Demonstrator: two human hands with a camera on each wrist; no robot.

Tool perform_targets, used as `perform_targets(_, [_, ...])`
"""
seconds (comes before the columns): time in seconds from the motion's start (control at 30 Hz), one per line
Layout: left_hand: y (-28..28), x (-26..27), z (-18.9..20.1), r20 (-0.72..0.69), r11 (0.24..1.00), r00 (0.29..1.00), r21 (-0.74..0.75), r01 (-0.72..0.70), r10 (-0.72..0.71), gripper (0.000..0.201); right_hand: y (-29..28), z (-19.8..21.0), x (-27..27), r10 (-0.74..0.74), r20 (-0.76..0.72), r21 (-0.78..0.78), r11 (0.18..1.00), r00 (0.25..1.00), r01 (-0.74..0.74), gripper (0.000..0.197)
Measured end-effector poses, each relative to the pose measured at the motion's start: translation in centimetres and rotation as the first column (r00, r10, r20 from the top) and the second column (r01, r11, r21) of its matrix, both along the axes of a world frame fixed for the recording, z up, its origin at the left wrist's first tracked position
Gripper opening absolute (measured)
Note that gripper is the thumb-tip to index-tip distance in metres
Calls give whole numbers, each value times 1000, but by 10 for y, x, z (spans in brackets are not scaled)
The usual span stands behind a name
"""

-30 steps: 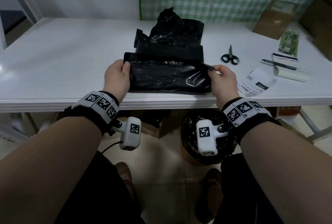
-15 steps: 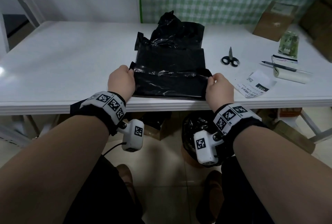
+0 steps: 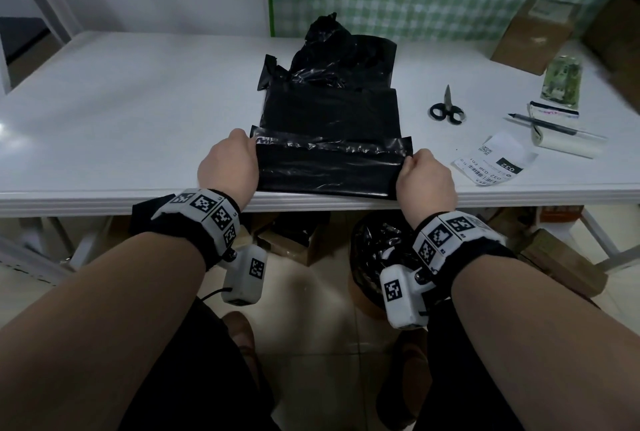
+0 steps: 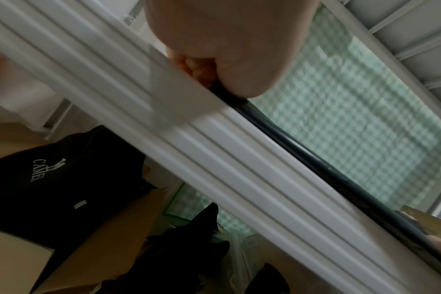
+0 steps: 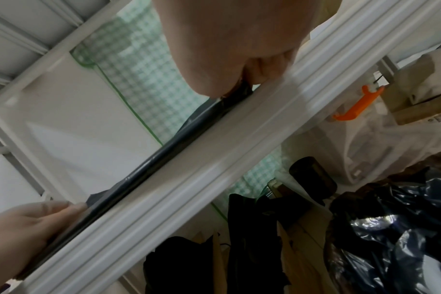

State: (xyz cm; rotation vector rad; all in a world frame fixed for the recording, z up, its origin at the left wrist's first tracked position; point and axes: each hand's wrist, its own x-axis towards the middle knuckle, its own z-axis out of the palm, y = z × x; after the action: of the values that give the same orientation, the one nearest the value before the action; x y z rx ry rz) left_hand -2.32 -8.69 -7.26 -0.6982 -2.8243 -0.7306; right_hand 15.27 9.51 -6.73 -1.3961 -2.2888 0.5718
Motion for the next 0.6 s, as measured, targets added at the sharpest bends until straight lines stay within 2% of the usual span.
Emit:
perform_targets(0.13, [1, -3, -1, -27, 987, 999, -156, 28, -33, 30, 1, 1, -1, -21, 68, -29, 999, 997, 23, 27])
perform_targets(0.23, [3, -3, 6, 4, 985, 1000, -172, -9, 10, 23, 3, 7, -2, -61, 54, -19, 998, 997, 62, 21])
perform_targets(0.33, [9, 7, 18, -153, 986, 988, -167, 7, -33, 23, -5, 19, -4, -72, -30, 93, 993, 997, 75, 25])
perform_targets(0.43, [28, 22, 23, -204, 953, 939, -180, 242, -277, 28, -22, 24, -17, 109, 5, 233, 967, 994, -107, 36])
perform_targets(0.53, [46, 38, 16, -63, 825, 846, -274, 495, -529, 42, -39, 15, -35, 316, 238, 302, 874, 918, -380, 43])
perform_targets(0.6, [50, 45, 6, 72, 747, 818, -368, 554, -571, 50, -47, 5, -42, 356, 406, 274, 831, 842, -483, 47])
